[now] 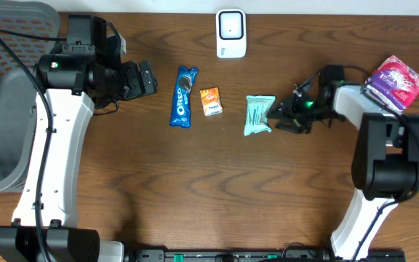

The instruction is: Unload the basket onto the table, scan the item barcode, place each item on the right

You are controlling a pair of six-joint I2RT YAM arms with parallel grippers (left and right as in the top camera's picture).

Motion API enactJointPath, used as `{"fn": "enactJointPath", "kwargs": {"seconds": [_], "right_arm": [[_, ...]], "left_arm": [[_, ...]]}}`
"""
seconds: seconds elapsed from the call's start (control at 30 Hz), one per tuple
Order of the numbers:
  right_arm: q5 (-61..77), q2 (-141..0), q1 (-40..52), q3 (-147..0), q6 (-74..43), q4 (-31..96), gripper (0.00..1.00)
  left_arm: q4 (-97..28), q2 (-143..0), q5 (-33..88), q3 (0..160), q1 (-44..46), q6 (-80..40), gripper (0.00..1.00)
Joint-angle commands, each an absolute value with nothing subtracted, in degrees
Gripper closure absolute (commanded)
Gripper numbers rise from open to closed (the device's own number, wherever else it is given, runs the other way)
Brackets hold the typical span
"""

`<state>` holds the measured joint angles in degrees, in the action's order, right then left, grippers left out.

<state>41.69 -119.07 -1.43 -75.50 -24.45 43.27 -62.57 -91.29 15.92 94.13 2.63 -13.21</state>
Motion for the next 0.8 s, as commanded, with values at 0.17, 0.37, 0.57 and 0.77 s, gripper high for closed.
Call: {"fn": "enactJointPath", "kwargs": {"seconds": [0.17,0.37,0.57,0.77], "right_arm": [[19.8,-109.9,1.4,-84.6,-16.6,54.2,0.44],[19.9,-108.9,5.5,-84.7,-16.9,51.6,0.38],[18.0,-111.0,9.0,-84.6,-20.5,49.4,0.19],[16.6,-115.1,10.2,-84.6,-22.9,48.9,0.21]], "left_arm": [[-62.6,-91.4,15.4,94.0,2.5,-12.5,0.02],[-62.6,-91.4,15.4,94.0,2.5,-12.5,0.02],[-62.6,-91.4,15.4,94.0,2.5,-12.5,0.02],[-62.6,-91.4,15.4,94.0,2.5,-12.5,0.02]]}}
